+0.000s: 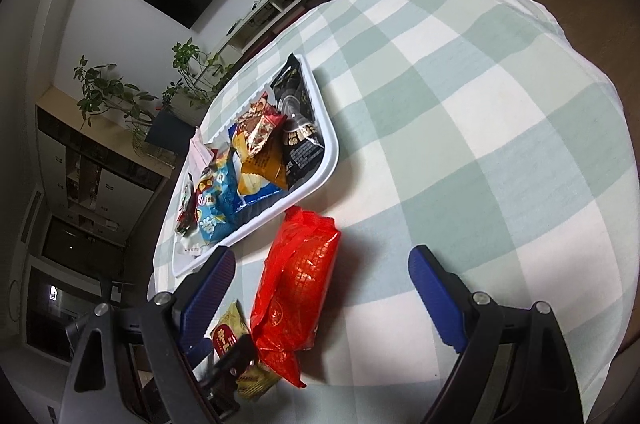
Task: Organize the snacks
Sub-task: 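Grasp the gold Home Pie pack with the left tool while the right tool grasps the red chip bag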
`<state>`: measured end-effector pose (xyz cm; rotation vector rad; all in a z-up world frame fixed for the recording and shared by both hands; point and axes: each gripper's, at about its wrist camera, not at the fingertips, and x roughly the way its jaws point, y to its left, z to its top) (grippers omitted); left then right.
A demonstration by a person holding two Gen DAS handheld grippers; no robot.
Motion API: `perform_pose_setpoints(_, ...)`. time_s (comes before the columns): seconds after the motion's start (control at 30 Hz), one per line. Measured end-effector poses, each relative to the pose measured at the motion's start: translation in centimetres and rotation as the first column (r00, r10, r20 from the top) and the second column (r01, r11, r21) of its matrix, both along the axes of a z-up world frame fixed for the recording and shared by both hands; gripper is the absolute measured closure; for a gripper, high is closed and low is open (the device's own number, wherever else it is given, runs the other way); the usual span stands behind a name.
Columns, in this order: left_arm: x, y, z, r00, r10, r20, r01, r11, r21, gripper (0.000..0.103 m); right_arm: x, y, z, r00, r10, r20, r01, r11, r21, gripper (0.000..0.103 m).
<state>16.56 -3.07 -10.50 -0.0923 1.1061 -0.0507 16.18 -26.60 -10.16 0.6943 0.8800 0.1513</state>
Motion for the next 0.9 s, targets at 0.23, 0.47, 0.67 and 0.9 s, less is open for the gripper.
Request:
perform_pose_setpoints(0.23, -1.9, 1.7, -0.2, 0.999, -0.048, 0.020, 0.047, 0.997, 0.062, 0.010, 0.0, 0.4, 0.1, 1.000, 0.013, -0.005, -0.013, 1.000, -0.028, 0.012)
perform_pose_setpoints(0.47, -2.2, 2.7, 0.1, 0.996, -0.088, 0.025, 0.086, 0.994, 0.070, 0.019, -0.1, 1.6, 0.4, 0.999, 0.039, 0.001, -0.039, 0.993, -0.115, 0.012)
perform_pose_setpoints(0.67, -2.0, 1.9, 0.2, 0.984, -0.174, 0.041, 0.171, 0.982, 0.079, 0.043, -0.3, 2.3, 0.4, 0.999, 0.049, -0.003, -0.049, 0.982, -0.184, 0.012)
perform_pose_setpoints(0.9, -3.0, 3.1, 0.8, 0.971, -0.234, 0.048, 0.232, 0.972, 0.042, 0.074, -1.7, 3.4, 0.8, 0.998, 0.064, 0.018, -0.057, 0.970, -0.238, 0.013)
